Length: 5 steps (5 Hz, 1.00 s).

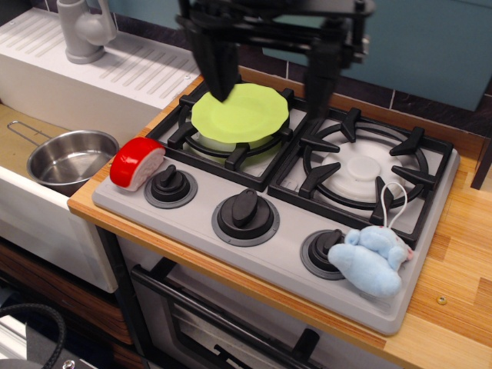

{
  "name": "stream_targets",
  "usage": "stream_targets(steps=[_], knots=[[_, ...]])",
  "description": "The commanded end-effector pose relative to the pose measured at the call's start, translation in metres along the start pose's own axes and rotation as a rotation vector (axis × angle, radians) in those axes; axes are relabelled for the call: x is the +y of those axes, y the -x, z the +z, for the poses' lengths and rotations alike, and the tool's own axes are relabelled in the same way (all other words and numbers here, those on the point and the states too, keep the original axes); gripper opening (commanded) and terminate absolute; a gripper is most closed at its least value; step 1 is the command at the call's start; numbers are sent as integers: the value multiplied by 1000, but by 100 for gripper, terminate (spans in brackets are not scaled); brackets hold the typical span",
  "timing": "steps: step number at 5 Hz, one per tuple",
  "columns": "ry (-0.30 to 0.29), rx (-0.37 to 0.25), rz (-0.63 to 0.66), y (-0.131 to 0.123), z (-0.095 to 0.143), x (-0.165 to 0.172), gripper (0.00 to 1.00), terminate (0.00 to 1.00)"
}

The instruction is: End effector reaching stuffedhippo

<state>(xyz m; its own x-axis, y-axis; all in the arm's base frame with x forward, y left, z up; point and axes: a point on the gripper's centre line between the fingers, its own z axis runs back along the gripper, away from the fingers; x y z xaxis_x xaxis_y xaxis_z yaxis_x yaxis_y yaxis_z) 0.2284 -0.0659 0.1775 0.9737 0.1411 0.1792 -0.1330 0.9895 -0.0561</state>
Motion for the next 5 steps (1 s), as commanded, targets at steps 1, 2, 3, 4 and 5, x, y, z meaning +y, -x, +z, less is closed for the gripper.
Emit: stream_targets(steps=[1, 2, 3, 4, 5], knots=[[84, -38, 48, -17, -26, -25, 100, 0], [153, -7, 45, -25, -38, -39, 100, 0], [170, -18, 51, -30, -50, -51, 100, 0], [186, -47, 41, -35, -65, -58, 100, 0], [179, -75, 30, -36, -76, -61, 100, 0]])
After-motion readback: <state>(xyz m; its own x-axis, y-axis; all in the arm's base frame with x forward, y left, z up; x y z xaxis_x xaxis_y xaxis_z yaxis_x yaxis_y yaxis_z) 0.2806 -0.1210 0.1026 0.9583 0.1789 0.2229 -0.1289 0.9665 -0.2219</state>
